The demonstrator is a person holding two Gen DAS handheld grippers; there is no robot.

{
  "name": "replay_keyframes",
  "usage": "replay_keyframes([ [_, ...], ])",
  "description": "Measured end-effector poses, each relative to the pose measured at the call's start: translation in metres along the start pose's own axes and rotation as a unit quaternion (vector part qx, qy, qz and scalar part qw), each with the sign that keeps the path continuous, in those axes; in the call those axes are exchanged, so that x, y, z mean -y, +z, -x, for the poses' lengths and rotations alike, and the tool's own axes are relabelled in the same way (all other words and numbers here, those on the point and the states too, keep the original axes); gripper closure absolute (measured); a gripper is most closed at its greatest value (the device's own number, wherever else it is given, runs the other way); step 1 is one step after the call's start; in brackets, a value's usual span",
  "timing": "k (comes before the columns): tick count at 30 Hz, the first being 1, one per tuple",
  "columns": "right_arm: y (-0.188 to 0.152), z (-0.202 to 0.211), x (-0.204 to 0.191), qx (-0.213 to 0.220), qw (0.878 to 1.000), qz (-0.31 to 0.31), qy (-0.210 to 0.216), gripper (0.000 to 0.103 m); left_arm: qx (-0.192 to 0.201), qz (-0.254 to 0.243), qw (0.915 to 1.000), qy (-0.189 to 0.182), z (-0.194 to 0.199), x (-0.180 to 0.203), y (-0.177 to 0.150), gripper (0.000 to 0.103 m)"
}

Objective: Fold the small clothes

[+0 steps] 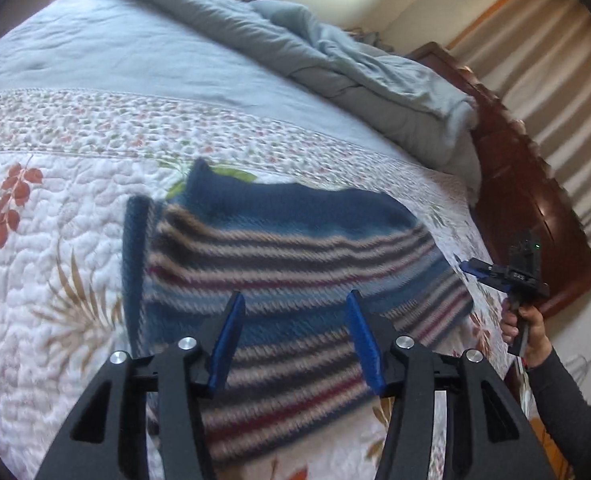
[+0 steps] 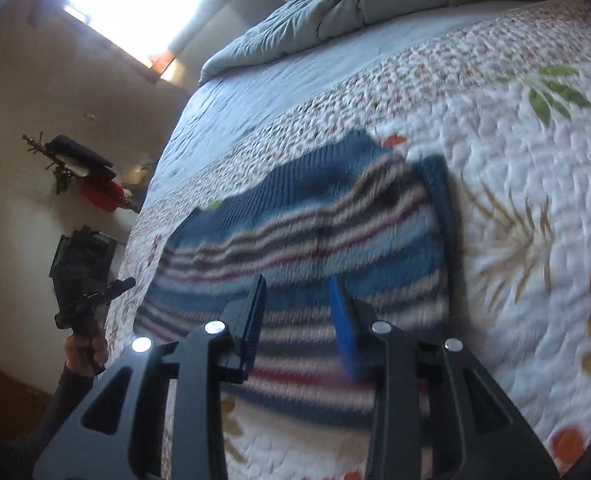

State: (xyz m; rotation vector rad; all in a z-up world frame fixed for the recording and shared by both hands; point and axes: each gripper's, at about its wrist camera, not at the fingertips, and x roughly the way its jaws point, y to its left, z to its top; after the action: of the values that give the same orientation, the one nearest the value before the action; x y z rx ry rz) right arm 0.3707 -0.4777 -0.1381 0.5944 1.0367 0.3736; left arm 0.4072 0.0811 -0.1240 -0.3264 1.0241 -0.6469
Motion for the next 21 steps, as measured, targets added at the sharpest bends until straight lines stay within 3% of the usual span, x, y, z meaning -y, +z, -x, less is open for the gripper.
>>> replay_keyframes([
  [4,-0.038,-0.003,0.019,-0.015,0.999,-0.014,-0.024,0.07,-0.025,0.007,0.9996,0.009,0.001,-0.008,-0.039,0.05],
  [7,-0.059,-0.011,0.044,-0.025,0.998,-0.047,-0.031,0.082,-0.05,0.043,0.9976,0.024,-0.013,-0.03,-0.064,0.053],
  [9,-0.065,-0.016,0.05,-0.033,0.998,-0.05,-0.033,0.087,-0.053,0.052,0.9969,0.026,-0.018,-0.039,-0.072,0.061],
  [11,-0.065,-0.014,0.048,-0.035,0.997,-0.052,-0.035,0.087,-0.045,0.064,0.9968,0.016,-0.019,-0.046,-0.076,0.061],
  [14,-0.059,0.0,0.034,-0.02,0.999,-0.038,-0.034,0.07,-0.036,0.078,0.9963,-0.001,-0.014,-0.046,-0.076,0.058],
  [15,-0.057,0.004,0.028,-0.013,0.999,-0.03,-0.033,0.066,-0.034,0.076,0.9965,-0.007,-0.012,-0.045,-0.078,0.051],
  [17,-0.056,0.0,0.028,-0.02,0.998,-0.031,-0.046,0.067,-0.025,0.064,0.9975,-0.016,-0.004,-0.038,-0.08,0.04],
  [20,-0.06,-0.016,0.041,-0.053,0.994,-0.058,-0.076,0.08,-0.024,0.067,0.9973,-0.018,-0.001,-0.037,-0.085,0.038],
  [21,-0.06,-0.016,0.04,-0.049,0.994,-0.061,-0.08,0.079,-0.025,0.07,0.9971,-0.019,0.001,-0.037,-0.085,0.038],
])
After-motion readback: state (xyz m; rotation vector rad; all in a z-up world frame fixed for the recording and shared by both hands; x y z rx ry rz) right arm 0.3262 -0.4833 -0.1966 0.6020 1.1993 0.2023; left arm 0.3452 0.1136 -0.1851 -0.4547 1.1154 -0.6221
